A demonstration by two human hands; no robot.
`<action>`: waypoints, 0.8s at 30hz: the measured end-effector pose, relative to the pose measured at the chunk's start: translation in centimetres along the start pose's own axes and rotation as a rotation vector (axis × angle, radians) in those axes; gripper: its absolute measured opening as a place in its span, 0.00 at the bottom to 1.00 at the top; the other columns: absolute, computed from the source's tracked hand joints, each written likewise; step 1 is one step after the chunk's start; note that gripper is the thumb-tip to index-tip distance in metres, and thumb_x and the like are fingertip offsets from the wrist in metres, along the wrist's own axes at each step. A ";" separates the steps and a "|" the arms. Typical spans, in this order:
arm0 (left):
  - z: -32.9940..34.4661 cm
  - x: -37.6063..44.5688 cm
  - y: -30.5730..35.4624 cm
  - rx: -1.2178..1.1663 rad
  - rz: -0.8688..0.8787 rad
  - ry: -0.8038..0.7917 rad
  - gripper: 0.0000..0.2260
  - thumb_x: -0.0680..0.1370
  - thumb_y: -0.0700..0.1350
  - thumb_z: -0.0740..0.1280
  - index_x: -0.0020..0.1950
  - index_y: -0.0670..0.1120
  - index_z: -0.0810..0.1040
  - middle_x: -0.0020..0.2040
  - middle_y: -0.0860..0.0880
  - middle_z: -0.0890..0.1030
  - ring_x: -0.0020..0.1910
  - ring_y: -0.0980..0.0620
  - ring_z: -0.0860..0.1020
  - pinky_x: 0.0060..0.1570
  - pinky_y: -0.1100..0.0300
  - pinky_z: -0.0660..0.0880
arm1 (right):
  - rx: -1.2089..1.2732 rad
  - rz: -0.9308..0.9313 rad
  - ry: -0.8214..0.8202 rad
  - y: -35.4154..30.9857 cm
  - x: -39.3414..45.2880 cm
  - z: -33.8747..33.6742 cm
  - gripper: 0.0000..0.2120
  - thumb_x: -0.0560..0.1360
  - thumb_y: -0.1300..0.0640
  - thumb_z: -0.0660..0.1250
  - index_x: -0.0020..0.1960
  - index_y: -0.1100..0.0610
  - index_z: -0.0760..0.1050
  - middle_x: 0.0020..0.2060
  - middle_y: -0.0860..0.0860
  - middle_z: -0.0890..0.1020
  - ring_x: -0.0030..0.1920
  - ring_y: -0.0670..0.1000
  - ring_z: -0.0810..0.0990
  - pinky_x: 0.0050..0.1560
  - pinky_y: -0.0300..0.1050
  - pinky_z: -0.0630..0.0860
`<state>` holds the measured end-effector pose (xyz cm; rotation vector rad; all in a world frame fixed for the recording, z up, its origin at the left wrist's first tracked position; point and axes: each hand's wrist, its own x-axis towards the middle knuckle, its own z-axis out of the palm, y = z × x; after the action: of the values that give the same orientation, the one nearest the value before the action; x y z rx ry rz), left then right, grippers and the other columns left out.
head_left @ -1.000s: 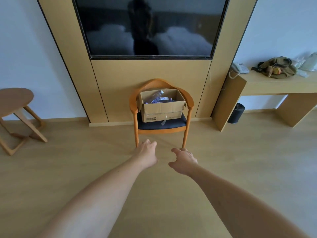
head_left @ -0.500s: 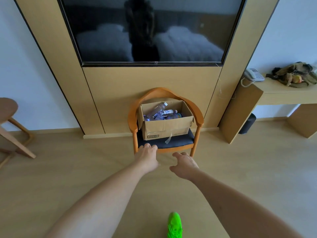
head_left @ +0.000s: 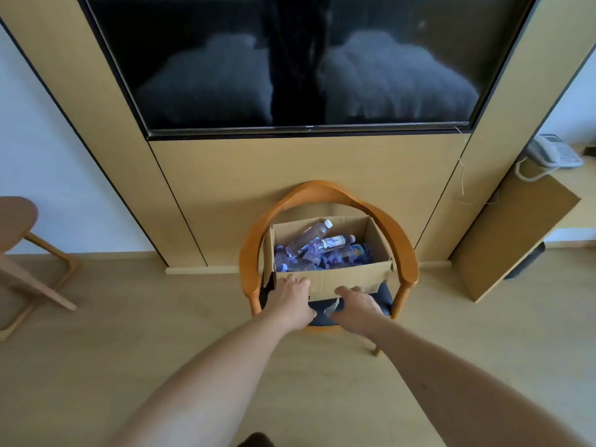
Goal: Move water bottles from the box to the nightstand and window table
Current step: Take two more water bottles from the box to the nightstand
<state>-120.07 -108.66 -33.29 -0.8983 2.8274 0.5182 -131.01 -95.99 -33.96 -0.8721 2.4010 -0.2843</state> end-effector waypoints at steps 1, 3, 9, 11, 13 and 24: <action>-0.1 1.3 0.0 0.001 0.010 -0.010 0.25 0.76 0.52 0.73 0.71 0.48 0.72 0.68 0.47 0.72 0.68 0.44 0.70 0.63 0.46 0.75 | 0.008 0.003 -0.011 0.0 1.2 -0.3 0.30 0.79 0.45 0.69 0.78 0.50 0.65 0.69 0.56 0.72 0.70 0.59 0.72 0.65 0.51 0.75; -0.3 3.9 -0.5 -0.015 0.021 -0.031 0.25 0.75 0.52 0.73 0.71 0.48 0.72 0.67 0.47 0.73 0.67 0.44 0.70 0.63 0.46 0.75 | 0.022 0.018 -0.039 -0.1 3.7 -0.7 0.31 0.77 0.46 0.69 0.77 0.50 0.65 0.68 0.55 0.72 0.69 0.59 0.72 0.64 0.52 0.75; -0.8 13.5 -3.6 -0.047 0.066 -0.038 0.25 0.74 0.53 0.73 0.68 0.50 0.73 0.64 0.48 0.74 0.64 0.46 0.73 0.57 0.53 0.74 | 0.043 0.077 -0.051 -0.8 12.0 -1.6 0.27 0.76 0.47 0.69 0.73 0.48 0.69 0.67 0.54 0.74 0.67 0.58 0.74 0.64 0.51 0.73; -1.0 16.9 -4.9 -0.071 0.076 -0.060 0.23 0.74 0.54 0.72 0.66 0.49 0.74 0.65 0.47 0.75 0.64 0.45 0.74 0.58 0.52 0.75 | 0.060 0.107 -0.071 -1.1 14.6 -2.0 0.25 0.76 0.47 0.70 0.72 0.48 0.70 0.67 0.54 0.73 0.66 0.58 0.74 0.63 0.51 0.75; -1.2 20.0 -6.1 -0.079 0.063 -0.097 0.22 0.74 0.54 0.73 0.65 0.49 0.74 0.65 0.46 0.75 0.64 0.44 0.73 0.59 0.50 0.76 | 0.077 0.147 -0.104 -1.6 17.0 -2.4 0.25 0.76 0.48 0.70 0.72 0.49 0.70 0.66 0.54 0.72 0.65 0.58 0.74 0.64 0.52 0.76; -2.7 32.5 -10.1 -0.083 0.021 -0.200 0.18 0.74 0.50 0.73 0.62 0.49 0.75 0.62 0.47 0.75 0.63 0.45 0.74 0.60 0.48 0.75 | 0.151 0.281 -0.145 -4.0 27.5 -5.3 0.18 0.75 0.48 0.69 0.64 0.49 0.73 0.53 0.51 0.78 0.52 0.55 0.81 0.51 0.51 0.81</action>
<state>-140.78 -134.75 -40.87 -0.7829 2.6546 0.6913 -149.30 -116.76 -40.11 -0.4641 2.2960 -0.2784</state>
